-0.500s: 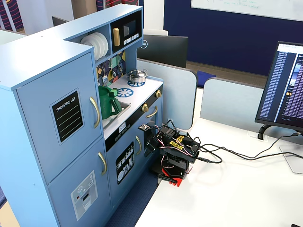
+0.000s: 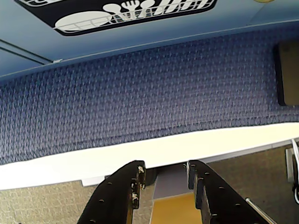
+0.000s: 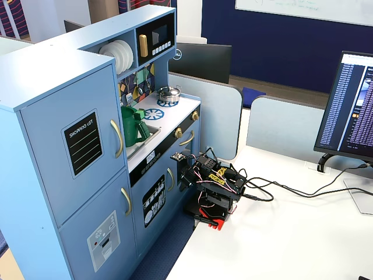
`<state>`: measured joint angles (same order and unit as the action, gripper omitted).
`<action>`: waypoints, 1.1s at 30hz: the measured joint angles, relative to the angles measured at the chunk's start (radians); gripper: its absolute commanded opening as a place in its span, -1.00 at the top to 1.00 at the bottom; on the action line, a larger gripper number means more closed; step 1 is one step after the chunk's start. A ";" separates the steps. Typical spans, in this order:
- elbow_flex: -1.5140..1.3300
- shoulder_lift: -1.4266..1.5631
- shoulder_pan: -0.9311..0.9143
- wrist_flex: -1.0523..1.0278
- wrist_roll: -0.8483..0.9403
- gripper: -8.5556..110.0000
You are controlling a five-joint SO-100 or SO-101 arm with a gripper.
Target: Take off the lid from the green recipient and place it on the counter
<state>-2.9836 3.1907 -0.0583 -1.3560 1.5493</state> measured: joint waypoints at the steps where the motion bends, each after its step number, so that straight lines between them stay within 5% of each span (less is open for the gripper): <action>1: 0.000 0.000 -0.008 0.005 0.000 0.86; 10: 0.354 -0.160 0.020 0.374 0.048 0.85; 16: 0.657 -0.380 0.044 0.739 0.063 0.38; 33: 0.937 -0.641 0.015 0.974 0.167 0.31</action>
<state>-2.0463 2.5495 -0.0430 -0.3820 1.7165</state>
